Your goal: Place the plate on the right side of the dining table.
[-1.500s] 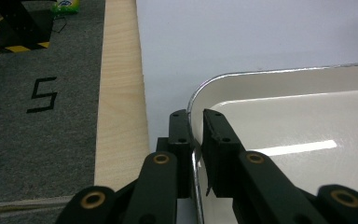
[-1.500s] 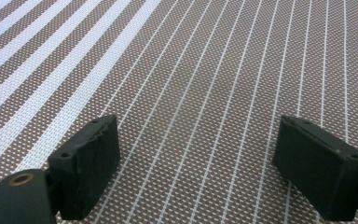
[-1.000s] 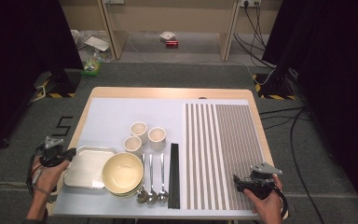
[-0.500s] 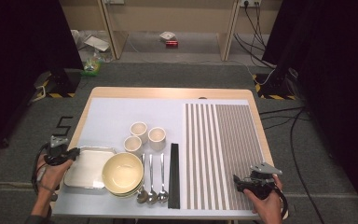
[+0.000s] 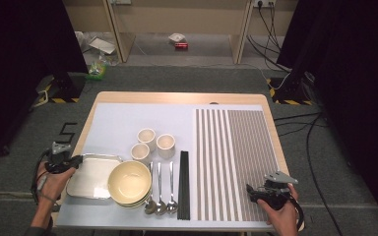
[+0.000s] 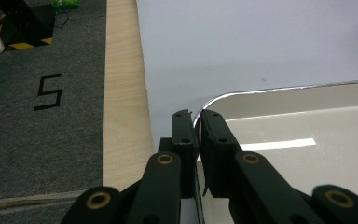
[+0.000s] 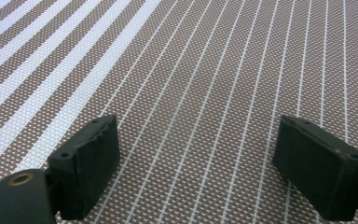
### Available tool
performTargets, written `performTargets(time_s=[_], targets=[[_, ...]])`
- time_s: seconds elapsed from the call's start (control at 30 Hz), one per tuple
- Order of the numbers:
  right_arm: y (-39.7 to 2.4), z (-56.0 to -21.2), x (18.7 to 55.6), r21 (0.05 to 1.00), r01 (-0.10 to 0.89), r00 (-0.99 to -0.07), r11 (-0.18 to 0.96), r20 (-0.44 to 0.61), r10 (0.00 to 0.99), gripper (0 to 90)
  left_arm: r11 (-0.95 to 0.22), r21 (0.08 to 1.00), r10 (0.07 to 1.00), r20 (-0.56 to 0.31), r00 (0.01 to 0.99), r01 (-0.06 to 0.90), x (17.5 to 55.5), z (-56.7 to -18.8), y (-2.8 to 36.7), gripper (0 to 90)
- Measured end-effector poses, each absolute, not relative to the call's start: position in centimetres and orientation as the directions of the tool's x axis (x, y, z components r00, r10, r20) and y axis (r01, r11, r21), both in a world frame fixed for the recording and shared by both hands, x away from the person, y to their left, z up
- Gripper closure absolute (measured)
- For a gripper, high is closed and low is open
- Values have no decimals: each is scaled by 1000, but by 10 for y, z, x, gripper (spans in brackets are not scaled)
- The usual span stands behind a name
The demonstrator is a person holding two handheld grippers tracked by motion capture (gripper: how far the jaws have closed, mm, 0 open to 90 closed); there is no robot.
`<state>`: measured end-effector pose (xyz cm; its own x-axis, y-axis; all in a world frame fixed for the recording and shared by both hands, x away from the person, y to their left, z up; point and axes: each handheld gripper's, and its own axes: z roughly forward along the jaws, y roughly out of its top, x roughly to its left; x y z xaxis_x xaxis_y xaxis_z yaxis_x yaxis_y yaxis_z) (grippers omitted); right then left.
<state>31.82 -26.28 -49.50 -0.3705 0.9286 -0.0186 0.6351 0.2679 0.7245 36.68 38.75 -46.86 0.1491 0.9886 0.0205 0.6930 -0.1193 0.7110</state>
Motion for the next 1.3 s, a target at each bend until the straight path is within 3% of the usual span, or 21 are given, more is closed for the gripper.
performTargets(time_s=[1.1,1.17,1.3], targets=[[-263,-495,318,724,635,-370,269,-20,929,148,-204,676,976,89,197,708,373,-462,382,840],[-263,-495,318,724,635,-369,269,-21,929,148,-183,677,979,59,195,713,373,-461,385,838],[-263,-495,318,724,635,-370,270,-22,929,148,-189,688,979,71,193,701,371,-458,385,873]])
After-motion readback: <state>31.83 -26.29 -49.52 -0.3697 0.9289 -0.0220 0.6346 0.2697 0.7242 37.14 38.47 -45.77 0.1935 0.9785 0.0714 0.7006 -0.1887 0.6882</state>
